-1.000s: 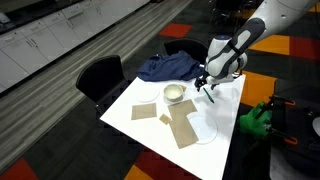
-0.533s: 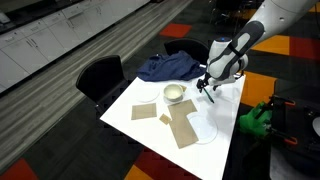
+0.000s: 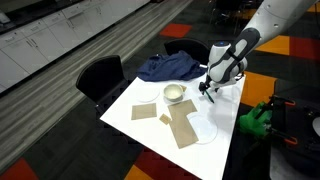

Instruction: Pick up the the pen and place it in the bowl.

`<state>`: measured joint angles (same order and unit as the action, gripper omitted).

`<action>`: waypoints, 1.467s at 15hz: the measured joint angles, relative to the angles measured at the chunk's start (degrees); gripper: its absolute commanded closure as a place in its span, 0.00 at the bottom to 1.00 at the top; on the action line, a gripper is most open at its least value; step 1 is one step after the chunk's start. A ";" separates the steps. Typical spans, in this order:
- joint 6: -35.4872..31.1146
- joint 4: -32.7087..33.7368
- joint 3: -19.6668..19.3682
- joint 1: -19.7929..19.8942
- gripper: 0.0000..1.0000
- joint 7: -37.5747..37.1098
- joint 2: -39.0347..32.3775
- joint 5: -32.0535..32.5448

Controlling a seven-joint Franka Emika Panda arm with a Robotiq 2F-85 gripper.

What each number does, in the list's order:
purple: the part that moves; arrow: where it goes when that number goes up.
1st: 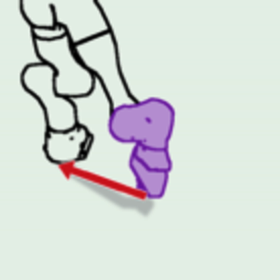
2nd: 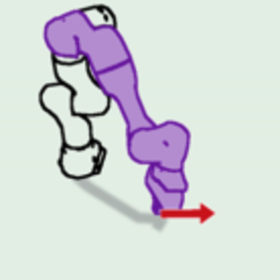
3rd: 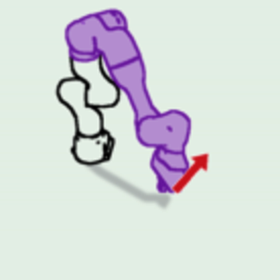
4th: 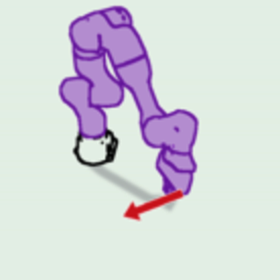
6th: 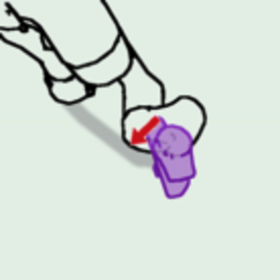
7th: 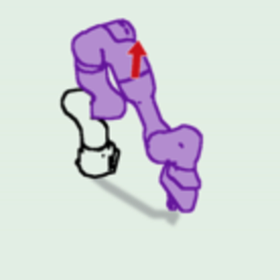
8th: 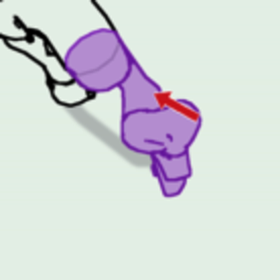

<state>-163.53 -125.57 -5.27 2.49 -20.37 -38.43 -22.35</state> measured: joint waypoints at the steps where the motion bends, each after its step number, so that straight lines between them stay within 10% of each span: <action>1: 0.00 0.23 -0.07 0.00 0.44 0.00 -0.40 0.18; 9: 0.26 1.42 -0.96 -0.02 0.99 0.00 -1.79 1.56; 22: 0.06 2.06 -8.43 -8.19 0.97 -1.16 6.14 9.30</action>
<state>-163.48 -123.51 -13.70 -5.70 -21.53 -32.29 -13.06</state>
